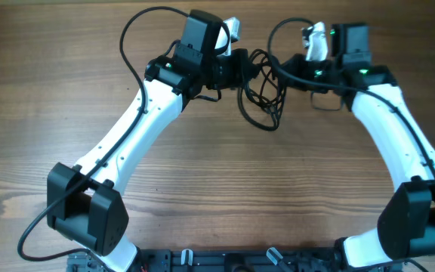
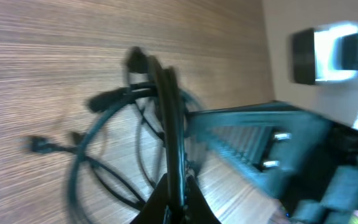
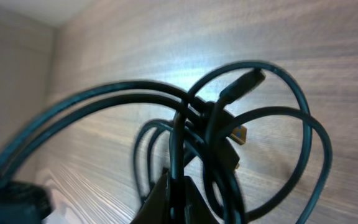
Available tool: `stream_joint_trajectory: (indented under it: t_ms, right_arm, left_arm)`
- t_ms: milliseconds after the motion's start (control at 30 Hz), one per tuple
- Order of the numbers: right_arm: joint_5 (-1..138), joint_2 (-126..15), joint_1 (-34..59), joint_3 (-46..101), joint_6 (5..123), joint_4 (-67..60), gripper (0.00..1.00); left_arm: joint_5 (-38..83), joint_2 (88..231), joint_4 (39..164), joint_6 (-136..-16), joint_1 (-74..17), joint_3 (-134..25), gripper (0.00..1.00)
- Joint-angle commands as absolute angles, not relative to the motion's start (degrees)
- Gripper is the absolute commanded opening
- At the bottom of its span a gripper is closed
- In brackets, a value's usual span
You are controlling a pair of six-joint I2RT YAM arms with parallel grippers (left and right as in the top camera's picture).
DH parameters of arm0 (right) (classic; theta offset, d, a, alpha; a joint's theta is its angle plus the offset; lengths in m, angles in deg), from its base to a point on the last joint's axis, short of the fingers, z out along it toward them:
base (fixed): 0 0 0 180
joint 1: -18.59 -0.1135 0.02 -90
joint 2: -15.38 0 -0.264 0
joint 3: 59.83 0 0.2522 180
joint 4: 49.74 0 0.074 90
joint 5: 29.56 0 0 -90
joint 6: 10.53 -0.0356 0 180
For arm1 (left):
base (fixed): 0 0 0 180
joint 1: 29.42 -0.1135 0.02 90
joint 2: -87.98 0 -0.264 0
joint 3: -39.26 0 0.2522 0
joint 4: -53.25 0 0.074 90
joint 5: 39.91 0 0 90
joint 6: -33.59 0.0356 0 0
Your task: Untangle cables
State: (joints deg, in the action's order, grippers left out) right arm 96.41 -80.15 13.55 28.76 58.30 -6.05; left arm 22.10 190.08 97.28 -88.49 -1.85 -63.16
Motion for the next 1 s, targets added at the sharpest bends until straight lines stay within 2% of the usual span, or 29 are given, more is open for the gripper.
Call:
stream_joint_trajectory:
  t_ms: [0,200,300,467,667,800,867,967]
  right_arm:
    - [104.6,-75.0,20.5,31.0,58.3,-5.6,0.04]
    - [121.0,-71.0,34.3,31.0,58.5,-5.0,0.04]
    - [127.2,-70.9,40.9,31.0,58.5,-5.0,0.04]
    - [130.2,-70.9,47.5,31.0,58.4,-3.8,0.04]
    - [127.8,-71.0,44.6,30.3,58.2,-0.8,0.04]
    - [130.0,-71.0,37.9,30.4,52.7,-3.1,0.04]
    - [133.9,-70.9,31.9,30.4,47.7,-9.0,0.05]
    - [134.7,-70.7,20.9,30.6,31.6,-29.1,0.05]
  left_arm:
    - [28.4,188.9,98.7,-88.8,-2.0,-64.1,0.04]
    - [38.0,188.9,102.0,-88.8,-2.0,-64.1,0.11]
    - [41.3,189.0,104.6,-88.8,-2.0,-64.1,0.11]
    - [46.3,189.0,107.9,-88.7,-2.0,-64.1,0.07]
    - [44.0,189.1,106.0,-88.4,-1.9,-64.1,0.07]
    - [43.1,189.2,104.4,-88.4,-2.7,-64.1,0.08]
    - [43.1,189.2,104.3,-89.7,-4.9,-64.1,0.09]
    - [41.9,189.2,104.4,-90.6,-10.5,-64.1,0.10]
